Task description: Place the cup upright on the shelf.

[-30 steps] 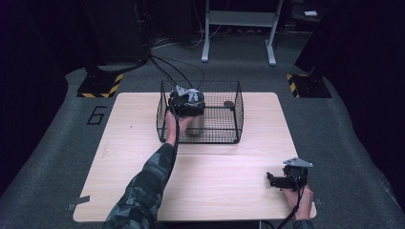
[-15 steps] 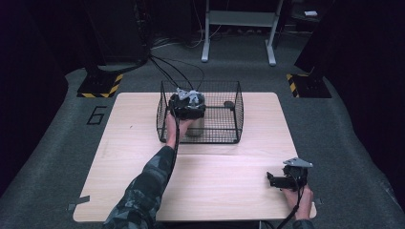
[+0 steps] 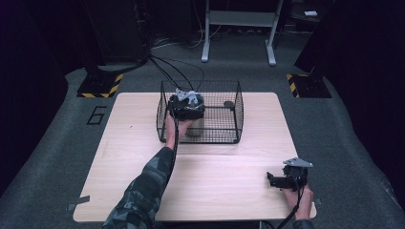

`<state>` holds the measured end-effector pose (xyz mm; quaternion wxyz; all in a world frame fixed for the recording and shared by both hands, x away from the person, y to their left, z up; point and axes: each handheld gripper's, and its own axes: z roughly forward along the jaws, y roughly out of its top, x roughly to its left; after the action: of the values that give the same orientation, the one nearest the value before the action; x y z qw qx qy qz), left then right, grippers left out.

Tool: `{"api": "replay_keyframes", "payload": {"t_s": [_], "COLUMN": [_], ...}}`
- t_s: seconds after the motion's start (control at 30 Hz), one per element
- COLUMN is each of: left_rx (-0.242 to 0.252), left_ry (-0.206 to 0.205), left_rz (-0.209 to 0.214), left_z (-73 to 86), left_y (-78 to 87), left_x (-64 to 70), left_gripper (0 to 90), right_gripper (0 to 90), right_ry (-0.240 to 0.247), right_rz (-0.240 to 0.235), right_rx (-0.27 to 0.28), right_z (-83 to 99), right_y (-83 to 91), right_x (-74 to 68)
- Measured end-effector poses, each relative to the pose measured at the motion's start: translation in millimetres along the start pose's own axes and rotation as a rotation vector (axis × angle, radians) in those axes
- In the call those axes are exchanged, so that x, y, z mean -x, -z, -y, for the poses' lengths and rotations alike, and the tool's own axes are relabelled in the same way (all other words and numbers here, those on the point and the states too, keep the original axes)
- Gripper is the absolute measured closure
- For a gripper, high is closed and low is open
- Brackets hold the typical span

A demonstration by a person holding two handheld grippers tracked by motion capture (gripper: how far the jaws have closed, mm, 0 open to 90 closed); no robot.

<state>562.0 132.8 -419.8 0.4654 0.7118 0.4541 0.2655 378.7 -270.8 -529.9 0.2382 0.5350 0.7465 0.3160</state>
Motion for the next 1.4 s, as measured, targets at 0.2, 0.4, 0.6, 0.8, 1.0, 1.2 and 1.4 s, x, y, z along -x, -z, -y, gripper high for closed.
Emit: {"api": "replay_keyframes", "payload": {"t_s": [0.2, 0.4, 0.6, 0.8, 1.0, 1.2, 1.4], "left_rx": [0.002, 0.016, 0.008, 0.002, 0.008, 0.012, 0.012], "left_ry": [0.004, 0.006, 0.002, 0.005, 0.01, -0.026, -0.05], "left_rz": [0.009, 0.011, 0.028, 0.057, 0.094, 0.102, 0.094], "left_z": [-1.8, -5.9, -4.9, -3.5, -3.0, -5.9, -4.8], "left_y": [3.9, 11.0, 19.5, 29.3, 43.4, 61.4, 78.9], "left_x": [1.9, 2.1, 0.3, 0.9, 1.3, 5.9, 9.6], "left_gripper": [1.6, 0.0, 0.0, 0.0, 0.0, 0.0, 0.0], "right_gripper": [0.5, 0.6, 0.6, 0.6, 0.5, 0.5, 0.5], "right_ry": [0.0, 0.0, 0.0, 0.0, 0.0, -0.001, -0.001], "right_rz": [0.0, 0.0, 0.0, 0.0, 0.0, 0.0, 0.0], "right_rx": [0.0, 0.0, 0.0, 0.0, 0.0, 0.0, 0.0], "right_z": [0.0, 0.0, 0.0, 0.0, 0.0, 0.0, 0.0], "right_y": [0.0, 0.1, 0.0, 0.0, 0.0, 0.0, 0.0], "right_x": [-0.1, 0.0, 0.0, -0.1, 0.0, -0.1, 0.0]}}
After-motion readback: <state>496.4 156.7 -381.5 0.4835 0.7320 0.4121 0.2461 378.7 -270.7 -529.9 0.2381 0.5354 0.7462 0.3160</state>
